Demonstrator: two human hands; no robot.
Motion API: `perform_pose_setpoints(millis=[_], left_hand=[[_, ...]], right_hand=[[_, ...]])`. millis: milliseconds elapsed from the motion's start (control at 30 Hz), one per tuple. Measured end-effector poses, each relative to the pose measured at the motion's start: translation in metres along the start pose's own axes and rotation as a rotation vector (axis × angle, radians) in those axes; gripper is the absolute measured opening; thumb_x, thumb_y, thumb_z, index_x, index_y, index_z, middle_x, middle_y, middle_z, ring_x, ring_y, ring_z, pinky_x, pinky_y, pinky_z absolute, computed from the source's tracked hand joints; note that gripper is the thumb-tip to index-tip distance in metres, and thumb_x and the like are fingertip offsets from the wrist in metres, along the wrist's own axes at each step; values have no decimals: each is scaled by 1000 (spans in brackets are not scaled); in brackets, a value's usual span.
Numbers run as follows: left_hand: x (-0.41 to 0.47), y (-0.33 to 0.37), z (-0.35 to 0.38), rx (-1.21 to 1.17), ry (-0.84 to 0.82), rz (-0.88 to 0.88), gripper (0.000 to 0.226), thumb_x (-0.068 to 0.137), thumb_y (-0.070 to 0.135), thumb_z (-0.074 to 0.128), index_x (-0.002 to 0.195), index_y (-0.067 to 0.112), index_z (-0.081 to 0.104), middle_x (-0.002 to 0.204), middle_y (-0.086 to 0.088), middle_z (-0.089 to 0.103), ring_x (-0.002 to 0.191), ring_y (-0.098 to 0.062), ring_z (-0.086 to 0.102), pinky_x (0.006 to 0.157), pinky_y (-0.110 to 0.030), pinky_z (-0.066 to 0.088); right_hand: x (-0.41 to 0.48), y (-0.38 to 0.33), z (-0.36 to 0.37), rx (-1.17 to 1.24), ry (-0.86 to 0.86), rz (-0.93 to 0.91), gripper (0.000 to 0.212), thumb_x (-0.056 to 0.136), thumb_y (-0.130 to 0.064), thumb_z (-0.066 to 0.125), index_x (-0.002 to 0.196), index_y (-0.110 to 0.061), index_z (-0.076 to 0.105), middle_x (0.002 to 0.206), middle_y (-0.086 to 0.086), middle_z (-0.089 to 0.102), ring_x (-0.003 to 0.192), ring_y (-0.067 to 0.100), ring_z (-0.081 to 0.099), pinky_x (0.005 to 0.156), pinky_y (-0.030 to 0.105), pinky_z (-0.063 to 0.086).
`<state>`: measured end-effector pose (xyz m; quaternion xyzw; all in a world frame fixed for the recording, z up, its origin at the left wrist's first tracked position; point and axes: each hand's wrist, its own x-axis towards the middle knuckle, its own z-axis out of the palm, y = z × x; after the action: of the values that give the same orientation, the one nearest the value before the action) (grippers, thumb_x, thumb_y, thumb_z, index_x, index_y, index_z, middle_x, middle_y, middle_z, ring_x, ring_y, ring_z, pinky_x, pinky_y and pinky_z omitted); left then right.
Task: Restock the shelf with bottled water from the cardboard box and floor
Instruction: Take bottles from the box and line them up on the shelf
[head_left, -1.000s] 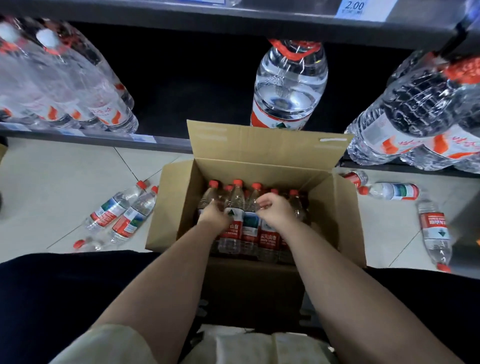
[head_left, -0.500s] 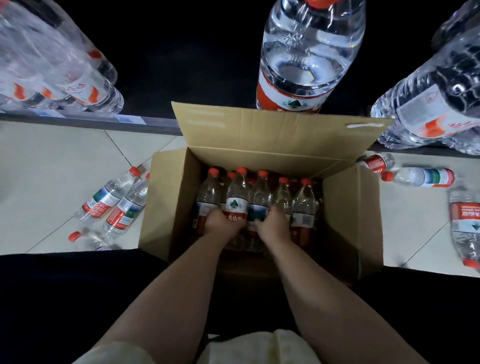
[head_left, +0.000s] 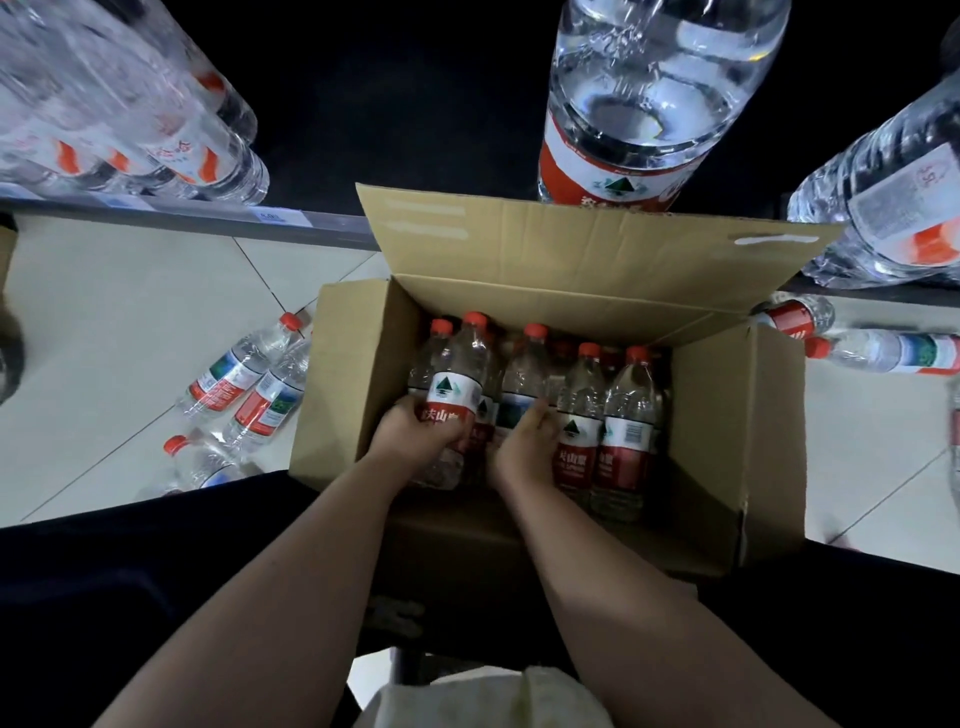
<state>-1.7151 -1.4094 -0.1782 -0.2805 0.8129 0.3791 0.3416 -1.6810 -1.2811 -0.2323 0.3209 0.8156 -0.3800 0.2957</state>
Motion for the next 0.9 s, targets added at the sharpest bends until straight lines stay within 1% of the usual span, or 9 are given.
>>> perform_pose_setpoints(millis=[67, 167, 367, 500, 600, 733, 800, 867, 900], left_hand=[[0, -4, 4, 17, 17, 24, 49, 74, 25, 79, 118, 16, 59, 97, 0, 64, 83, -15, 59, 76, -25, 45], [1, -7, 8, 4, 36, 25, 60, 76, 25, 78, 129, 10, 55, 106, -6, 64, 88, -15, 57, 79, -25, 44], [2, -3, 7, -108, 28, -45, 59, 77, 24, 77, 130, 11, 56, 98, -2, 60, 86, -17, 58, 77, -25, 44], [-15, 6, 4, -147, 47, -61, 54, 76, 25, 78, 124, 8, 59, 90, -1, 59, 78, -15, 57, 74, -25, 43], [-37, 12, 4, -198, 76, -61, 51, 71, 30, 80, 114, 9, 64, 94, -3, 64, 83, -18, 59, 77, -25, 45], [-80, 25, -2, -343, 60, 35, 45, 74, 25, 76, 115, 9, 66, 100, -5, 70, 81, -17, 62, 75, -23, 46], [-104, 34, -7, -419, 32, 113, 46, 76, 22, 74, 119, 12, 62, 94, -1, 69, 75, -13, 65, 68, -19, 48], [-128, 44, -14, -503, -12, 175, 44, 75, 20, 75, 115, 8, 60, 96, -7, 71, 71, -14, 67, 56, -17, 51], [-140, 50, -17, -541, -34, 200, 48, 72, 24, 76, 114, 6, 60, 99, -12, 72, 72, -17, 69, 56, -20, 54]], right_hand=[[2, 2, 3, 225, -8, 55, 79, 86, -9, 64, 147, -23, 17, 147, 10, 35, 129, 24, 43, 104, 37, 39], [14, 0, -5, 315, -79, 214, 55, 86, -16, 70, 130, -15, 38, 126, 10, 55, 114, 27, 57, 86, 32, 45], [13, -9, -16, 358, -132, 283, 66, 78, -24, 77, 132, -9, 41, 123, 13, 57, 95, 26, 59, 75, 31, 46], [-4, -14, -44, 355, -162, 262, 78, 76, -31, 74, 140, -13, 32, 128, 11, 52, 108, 28, 57, 80, 32, 44], [-26, -14, -71, 384, -89, 223, 76, 66, -31, 77, 131, -12, 42, 113, 9, 58, 98, 27, 63, 85, 39, 56], [-65, -11, -108, 703, -165, 192, 71, 57, -36, 88, 116, -12, 56, 102, 10, 69, 84, 26, 70, 79, 41, 58], [-83, -10, -125, 807, -238, 162, 77, 50, -42, 92, 113, -8, 63, 98, 13, 73, 82, 29, 72, 87, 45, 56], [-110, -15, -143, 900, -292, 99, 71, 56, -36, 90, 114, -4, 64, 98, 17, 72, 86, 34, 70, 88, 49, 55], [-124, -20, -154, 927, -293, 71, 64, 61, -34, 87, 114, -5, 64, 97, 18, 72, 84, 34, 71, 80, 48, 58]])
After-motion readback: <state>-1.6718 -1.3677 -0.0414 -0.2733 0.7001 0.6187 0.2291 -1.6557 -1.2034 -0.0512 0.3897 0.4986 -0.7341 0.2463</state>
